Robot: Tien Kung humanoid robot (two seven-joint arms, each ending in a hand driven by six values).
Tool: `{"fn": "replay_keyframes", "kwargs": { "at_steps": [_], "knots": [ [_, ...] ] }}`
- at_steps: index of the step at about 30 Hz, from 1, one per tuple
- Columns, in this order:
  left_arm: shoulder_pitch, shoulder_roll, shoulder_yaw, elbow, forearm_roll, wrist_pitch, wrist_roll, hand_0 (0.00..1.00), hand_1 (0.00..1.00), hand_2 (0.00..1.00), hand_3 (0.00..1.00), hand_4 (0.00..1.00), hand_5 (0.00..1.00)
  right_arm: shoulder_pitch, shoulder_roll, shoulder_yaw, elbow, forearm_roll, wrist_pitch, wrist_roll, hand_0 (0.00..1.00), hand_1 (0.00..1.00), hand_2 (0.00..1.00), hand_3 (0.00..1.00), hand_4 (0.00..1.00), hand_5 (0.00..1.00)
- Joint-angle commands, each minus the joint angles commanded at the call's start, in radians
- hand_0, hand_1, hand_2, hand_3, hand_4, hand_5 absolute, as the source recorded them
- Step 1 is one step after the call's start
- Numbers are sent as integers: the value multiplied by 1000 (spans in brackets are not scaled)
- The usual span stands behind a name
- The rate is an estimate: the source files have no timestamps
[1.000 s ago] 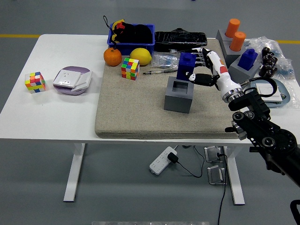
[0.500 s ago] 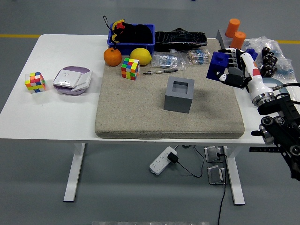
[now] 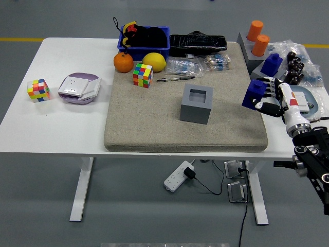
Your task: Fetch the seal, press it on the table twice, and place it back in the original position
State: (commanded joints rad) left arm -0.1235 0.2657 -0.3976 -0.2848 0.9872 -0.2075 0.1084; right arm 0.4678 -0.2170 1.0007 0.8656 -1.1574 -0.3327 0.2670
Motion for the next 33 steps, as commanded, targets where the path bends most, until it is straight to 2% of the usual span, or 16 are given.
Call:
{"fn": "replay_keyframes", "kwargs": {
  "at_steps": [23, 33],
  "knots": [
    [-1, -7, -3, 1, 2, -1, 0, 822, 790, 753, 812, 725, 378, -14, 46, -64, -121, 57, -4, 52, 606, 439, 456, 478, 668, 2],
    [-1, -8, -4, 1, 2, -2, 1, 823, 789, 753, 812, 723, 374, -18, 44, -75, -109, 60, -6, 54, 603, 439, 454, 476, 667, 2]
  ]
}}
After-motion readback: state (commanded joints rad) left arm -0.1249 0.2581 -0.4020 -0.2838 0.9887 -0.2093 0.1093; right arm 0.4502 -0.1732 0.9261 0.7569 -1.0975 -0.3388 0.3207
